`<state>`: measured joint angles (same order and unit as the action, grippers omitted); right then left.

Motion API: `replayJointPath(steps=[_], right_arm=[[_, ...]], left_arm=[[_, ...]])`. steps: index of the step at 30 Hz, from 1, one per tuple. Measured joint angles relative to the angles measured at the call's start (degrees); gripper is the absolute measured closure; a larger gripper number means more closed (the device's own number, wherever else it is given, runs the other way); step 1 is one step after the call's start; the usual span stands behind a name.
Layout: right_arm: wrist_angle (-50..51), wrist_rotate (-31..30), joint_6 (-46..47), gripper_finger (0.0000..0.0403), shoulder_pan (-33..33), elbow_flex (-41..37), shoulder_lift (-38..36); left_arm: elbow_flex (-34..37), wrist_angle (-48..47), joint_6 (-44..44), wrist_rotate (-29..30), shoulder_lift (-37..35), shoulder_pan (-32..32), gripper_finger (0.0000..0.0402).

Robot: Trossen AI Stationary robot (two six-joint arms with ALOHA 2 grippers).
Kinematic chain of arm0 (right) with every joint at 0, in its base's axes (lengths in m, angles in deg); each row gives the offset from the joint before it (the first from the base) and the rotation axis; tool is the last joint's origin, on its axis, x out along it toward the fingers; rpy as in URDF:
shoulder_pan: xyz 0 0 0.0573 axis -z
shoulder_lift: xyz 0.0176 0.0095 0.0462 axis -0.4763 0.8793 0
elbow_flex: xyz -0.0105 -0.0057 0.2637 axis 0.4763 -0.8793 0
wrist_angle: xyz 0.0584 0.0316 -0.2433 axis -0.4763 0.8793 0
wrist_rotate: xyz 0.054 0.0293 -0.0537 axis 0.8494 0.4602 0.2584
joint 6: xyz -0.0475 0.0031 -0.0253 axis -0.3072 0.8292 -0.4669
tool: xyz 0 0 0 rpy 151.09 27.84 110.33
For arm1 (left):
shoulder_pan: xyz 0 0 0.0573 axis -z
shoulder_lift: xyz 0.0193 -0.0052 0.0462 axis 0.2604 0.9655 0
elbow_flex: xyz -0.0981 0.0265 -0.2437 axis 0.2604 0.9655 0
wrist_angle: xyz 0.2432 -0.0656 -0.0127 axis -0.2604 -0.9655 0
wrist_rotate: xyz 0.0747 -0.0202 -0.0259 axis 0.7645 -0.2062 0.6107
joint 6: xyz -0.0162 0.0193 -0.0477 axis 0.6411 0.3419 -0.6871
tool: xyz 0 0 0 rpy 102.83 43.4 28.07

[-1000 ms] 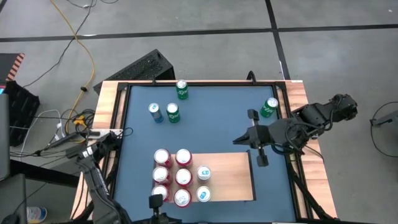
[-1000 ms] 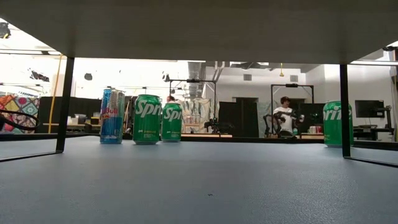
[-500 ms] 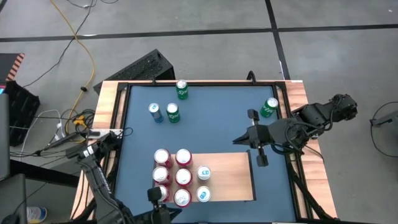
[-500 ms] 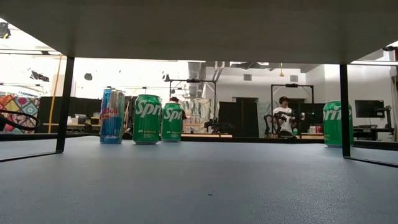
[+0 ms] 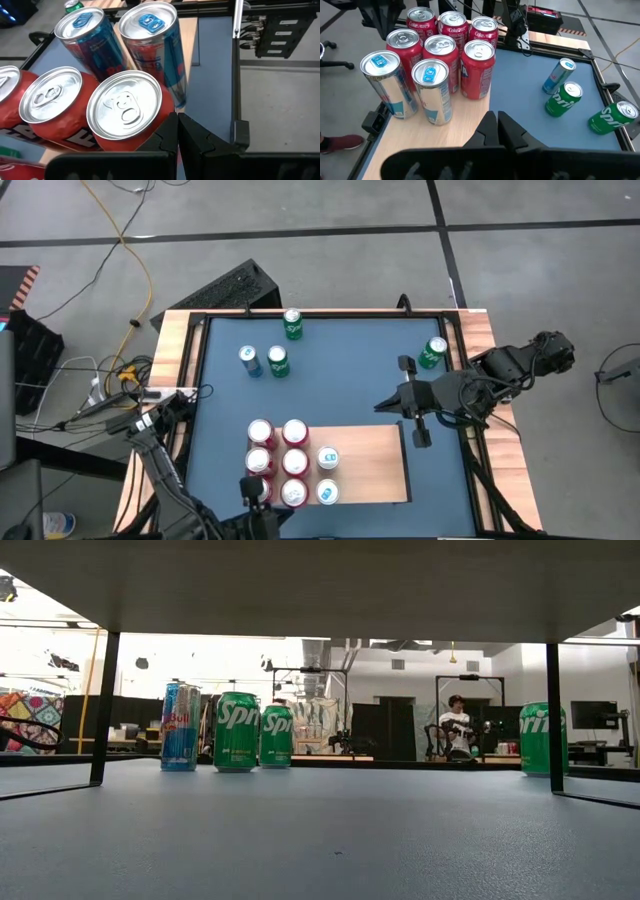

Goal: Place canned beverage on shelf
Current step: Adjust the red soda can on the shelf, then adjust the blue can on the shelf

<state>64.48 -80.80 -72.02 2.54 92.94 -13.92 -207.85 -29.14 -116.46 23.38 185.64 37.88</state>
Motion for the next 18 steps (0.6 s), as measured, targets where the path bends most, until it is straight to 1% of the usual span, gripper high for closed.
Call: replayJointPath(steps=[10,14,18], right_arm=[[0.0,0.0,0.1,0.0403,0.0,0.0,0.0],[0.0,0.0,0.0,0.0403,0.1,0.0,0.0],[-0.1,0.0,-0.4,0.0403,0.9,0.0,0.0]], left_arm=[[-0.4,-0.4,-1.8,0.0,0.0,0.4,0.0401],[-3.5,-1.5,-1.8,0.0,-0.1,0.6,0.0401],[-8.5,-6.9,-1.8,-0.1,-0.2,1.0,0.0401]])
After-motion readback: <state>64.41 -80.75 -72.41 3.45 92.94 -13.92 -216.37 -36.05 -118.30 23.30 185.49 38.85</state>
